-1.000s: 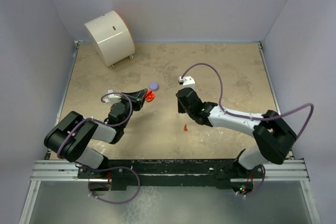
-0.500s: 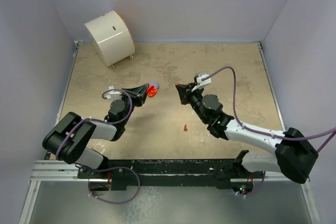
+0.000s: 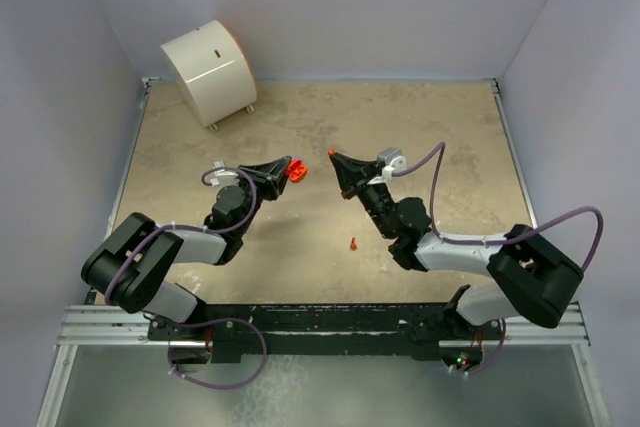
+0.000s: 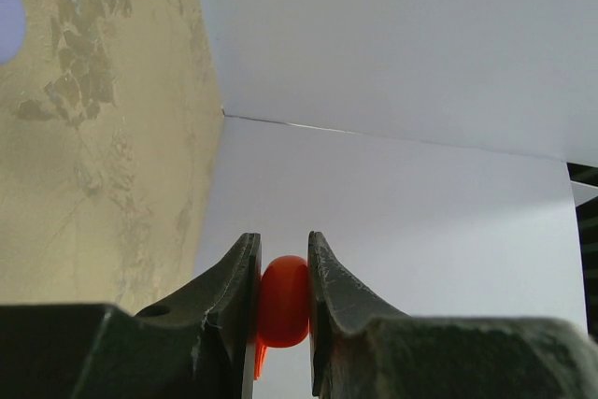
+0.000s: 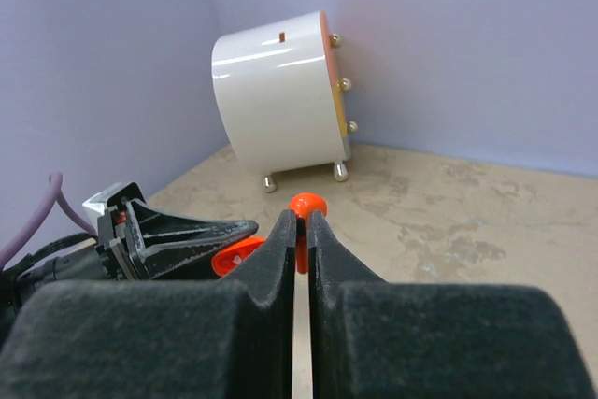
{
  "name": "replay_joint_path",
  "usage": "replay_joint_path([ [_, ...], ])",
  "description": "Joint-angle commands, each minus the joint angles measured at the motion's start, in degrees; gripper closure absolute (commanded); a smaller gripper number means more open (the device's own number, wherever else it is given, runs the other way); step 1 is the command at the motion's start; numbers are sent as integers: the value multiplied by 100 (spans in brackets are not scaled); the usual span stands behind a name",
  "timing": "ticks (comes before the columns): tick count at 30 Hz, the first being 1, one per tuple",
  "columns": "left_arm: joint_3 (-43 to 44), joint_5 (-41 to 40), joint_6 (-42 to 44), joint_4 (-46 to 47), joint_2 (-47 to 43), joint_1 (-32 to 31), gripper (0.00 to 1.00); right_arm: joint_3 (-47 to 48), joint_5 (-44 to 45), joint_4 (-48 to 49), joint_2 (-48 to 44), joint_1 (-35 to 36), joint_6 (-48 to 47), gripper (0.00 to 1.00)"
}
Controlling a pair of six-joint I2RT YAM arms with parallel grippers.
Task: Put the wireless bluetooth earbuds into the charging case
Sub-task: Place the earbud in the charging case.
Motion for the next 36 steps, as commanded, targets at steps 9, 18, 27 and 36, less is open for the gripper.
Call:
replay_joint_path([
  [9, 421, -231, -113, -80, -54, -244, 100, -231, -417, 2765, 875, 26, -753, 100],
  [18, 546, -234, -78, -182, 31, -360, 100, -374, -966, 4074, 1378, 25, -998, 100],
  [27, 537, -205, -95, -200, 231, -441, 100, -330, -1159, 4246, 1320, 25, -996, 100],
  [36, 624, -111, -104, -139, 377, -527, 100, -236, -1256, 4522, 1451, 20, -1052, 100],
])
